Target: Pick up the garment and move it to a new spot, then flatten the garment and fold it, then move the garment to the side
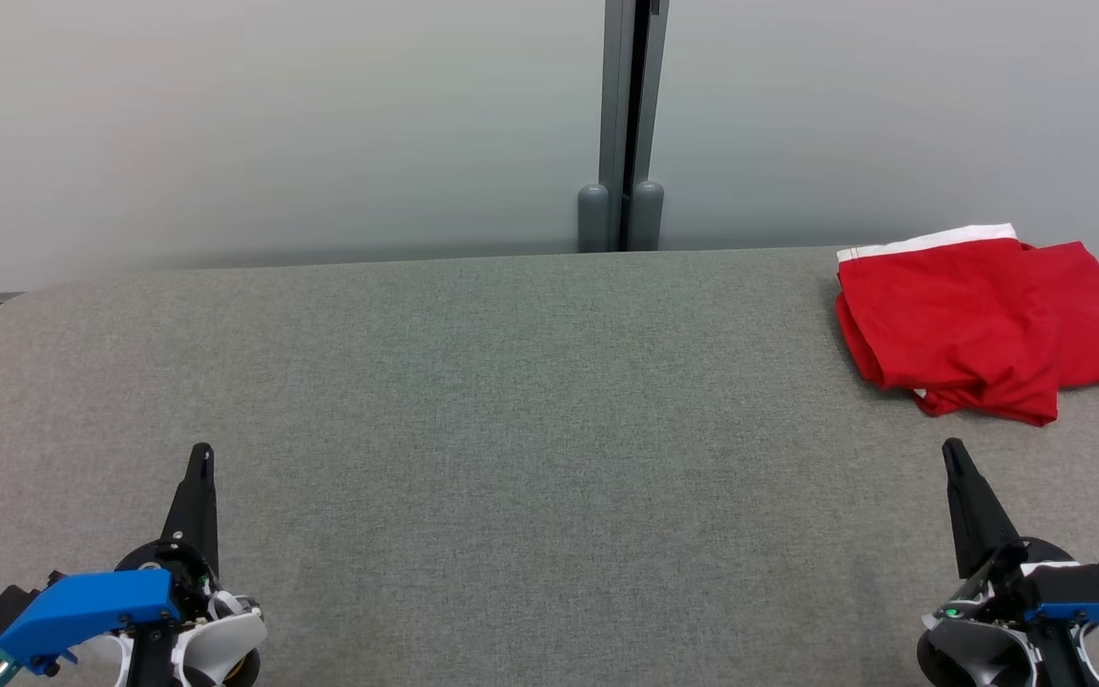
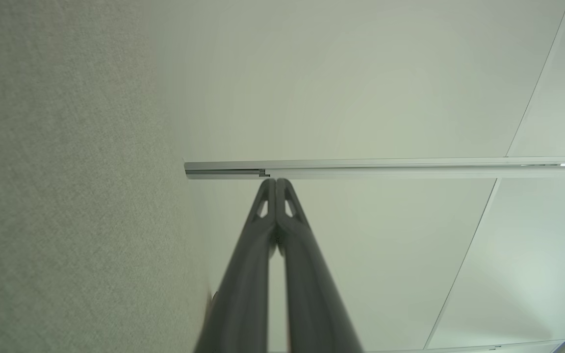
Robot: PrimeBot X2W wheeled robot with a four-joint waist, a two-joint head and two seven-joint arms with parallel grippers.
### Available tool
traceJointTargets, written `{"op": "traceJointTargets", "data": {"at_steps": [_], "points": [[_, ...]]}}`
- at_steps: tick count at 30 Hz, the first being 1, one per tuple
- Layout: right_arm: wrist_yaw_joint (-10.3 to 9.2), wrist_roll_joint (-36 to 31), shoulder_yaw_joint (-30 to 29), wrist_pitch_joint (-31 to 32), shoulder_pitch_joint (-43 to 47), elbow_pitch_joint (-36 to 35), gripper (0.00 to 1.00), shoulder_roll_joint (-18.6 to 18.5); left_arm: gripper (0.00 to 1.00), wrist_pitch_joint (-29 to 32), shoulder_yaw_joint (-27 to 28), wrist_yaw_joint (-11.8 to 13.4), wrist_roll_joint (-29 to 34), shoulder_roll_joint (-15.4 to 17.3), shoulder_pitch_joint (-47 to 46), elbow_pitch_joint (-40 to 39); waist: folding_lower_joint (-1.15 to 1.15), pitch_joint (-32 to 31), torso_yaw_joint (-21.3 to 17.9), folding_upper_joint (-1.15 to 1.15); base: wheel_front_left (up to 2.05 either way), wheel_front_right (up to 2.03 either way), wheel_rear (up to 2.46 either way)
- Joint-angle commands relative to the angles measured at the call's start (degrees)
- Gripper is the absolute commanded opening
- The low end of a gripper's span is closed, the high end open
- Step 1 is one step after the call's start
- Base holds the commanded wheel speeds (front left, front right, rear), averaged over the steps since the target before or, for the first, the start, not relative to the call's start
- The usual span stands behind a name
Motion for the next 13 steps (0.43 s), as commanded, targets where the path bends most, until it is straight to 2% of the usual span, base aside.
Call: {"op": "traceJointTargets", "data": {"at_steps": [1, 13], "points": [[0.02, 0.1, 0.0, 0.1, -0.9, 0.1, 0.00, -0.4, 0.00, 0.2, 0.1, -0.5, -0.1, -0.1, -0.6, -0.2, 0.00, 0.0, 0.0, 0.00, 0.00, 0.00, 0.00], [0.02, 0.2, 0.0, 0.1, -0.9, 0.1, 0.00, -0.4, 0.00, 0.2, 0.1, -0.5, -0.1, -0.1, -0.6, -0.2, 0.00, 0.0, 0.0, 0.00, 0.00, 0.00, 0.00]]}}
